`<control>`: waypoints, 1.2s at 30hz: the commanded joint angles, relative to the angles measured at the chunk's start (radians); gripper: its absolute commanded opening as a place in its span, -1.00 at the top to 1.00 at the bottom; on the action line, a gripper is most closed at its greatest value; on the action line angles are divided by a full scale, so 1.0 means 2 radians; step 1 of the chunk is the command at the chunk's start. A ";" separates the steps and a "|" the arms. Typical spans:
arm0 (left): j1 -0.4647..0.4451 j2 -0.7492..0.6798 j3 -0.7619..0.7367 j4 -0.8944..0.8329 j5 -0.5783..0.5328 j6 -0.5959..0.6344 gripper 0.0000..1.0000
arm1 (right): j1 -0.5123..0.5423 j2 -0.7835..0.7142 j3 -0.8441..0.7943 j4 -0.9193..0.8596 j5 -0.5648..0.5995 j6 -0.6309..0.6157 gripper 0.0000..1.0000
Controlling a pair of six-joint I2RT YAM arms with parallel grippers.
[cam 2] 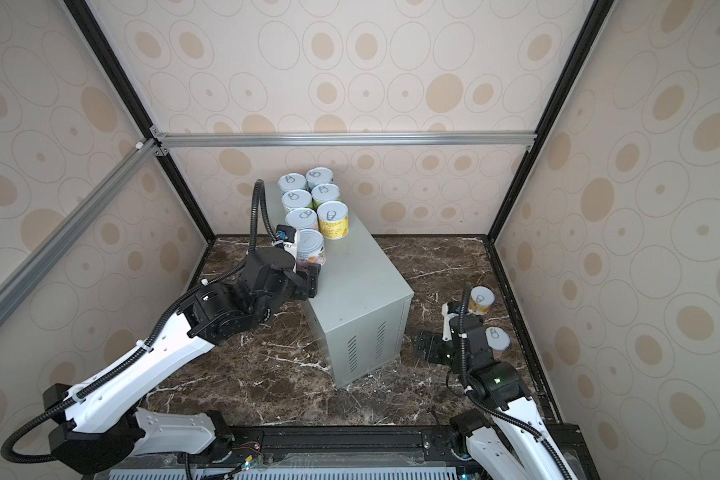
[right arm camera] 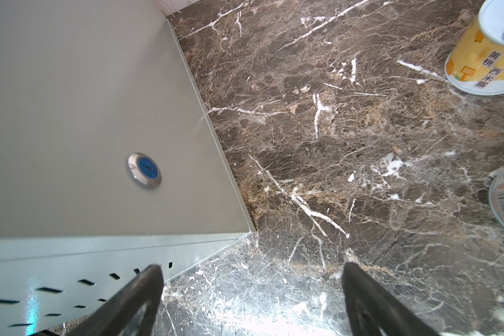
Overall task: Place and organize the canned foods onto the counter
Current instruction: 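Lower the pink can onto the box top and open the left gripper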
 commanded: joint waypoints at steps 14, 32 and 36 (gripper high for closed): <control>0.018 0.015 0.023 0.022 0.019 0.027 -0.56 | -0.001 0.000 0.001 -0.008 0.005 0.008 -0.96; 0.018 -0.095 0.007 0.000 0.081 0.002 -0.98 | -0.001 0.021 0.080 -0.063 0.050 -0.003 -0.99; 0.018 -0.132 -0.025 -0.018 0.060 -0.010 -0.98 | -0.001 0.033 0.114 -0.093 0.071 -0.009 -0.99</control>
